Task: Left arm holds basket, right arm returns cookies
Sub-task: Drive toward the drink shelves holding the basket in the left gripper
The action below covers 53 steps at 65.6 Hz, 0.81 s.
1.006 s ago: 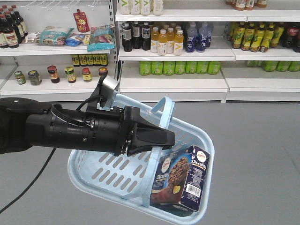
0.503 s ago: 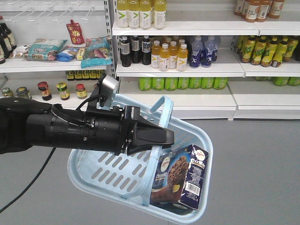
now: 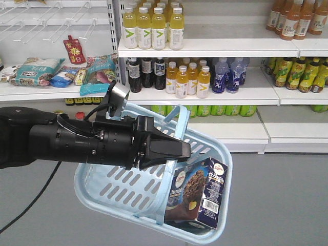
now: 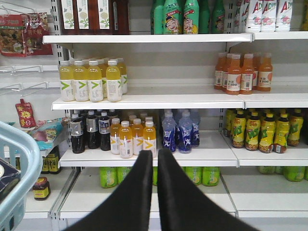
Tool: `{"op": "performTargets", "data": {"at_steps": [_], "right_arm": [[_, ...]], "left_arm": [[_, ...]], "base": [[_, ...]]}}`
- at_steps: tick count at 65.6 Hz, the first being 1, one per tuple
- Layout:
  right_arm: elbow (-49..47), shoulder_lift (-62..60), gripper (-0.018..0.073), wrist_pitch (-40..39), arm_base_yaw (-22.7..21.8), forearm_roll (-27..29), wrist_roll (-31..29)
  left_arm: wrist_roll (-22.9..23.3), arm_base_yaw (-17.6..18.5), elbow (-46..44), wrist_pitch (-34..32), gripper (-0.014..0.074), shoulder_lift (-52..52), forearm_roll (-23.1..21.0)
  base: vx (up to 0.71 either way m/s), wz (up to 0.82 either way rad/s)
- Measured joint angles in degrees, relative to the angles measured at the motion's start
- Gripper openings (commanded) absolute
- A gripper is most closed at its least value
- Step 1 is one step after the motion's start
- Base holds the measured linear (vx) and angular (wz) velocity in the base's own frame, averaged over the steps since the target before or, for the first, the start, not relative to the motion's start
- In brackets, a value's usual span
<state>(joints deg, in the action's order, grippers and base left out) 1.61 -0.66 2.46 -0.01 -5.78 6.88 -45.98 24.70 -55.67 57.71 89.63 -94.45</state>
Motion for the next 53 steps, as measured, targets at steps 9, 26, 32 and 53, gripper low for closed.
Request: {"op": "performTargets", "data": {"at_steps": [9,26,32,53], "right_arm": [[0.0,0.0,-0.0006,0.0,0.0,0.0,0.0],[0.0,0.0,-0.0006,0.0,0.0,0.0,0.0],[0.0,0.0,-0.0006,0.0,0.0,0.0,0.0],[0.0,0.0,-0.0006,0.0,0.0,0.0,0.0]], "left_arm": [[0.0,0.0,0.0,0.0,-0.0003,0.0,0.0],[0.0,0.0,0.0,-0.7,-0.0003,0.0,0.0],[0.0,0.0,0.0,-0.9,-0.0003,0.0,0.0],[0.0,0.0,0.0,-0.9,-0.0003,0.0,0.0]], "base": [[0.39,0.04],[0.35,-0.17],[0.30,-0.57],[0.25,-0.85]]}}
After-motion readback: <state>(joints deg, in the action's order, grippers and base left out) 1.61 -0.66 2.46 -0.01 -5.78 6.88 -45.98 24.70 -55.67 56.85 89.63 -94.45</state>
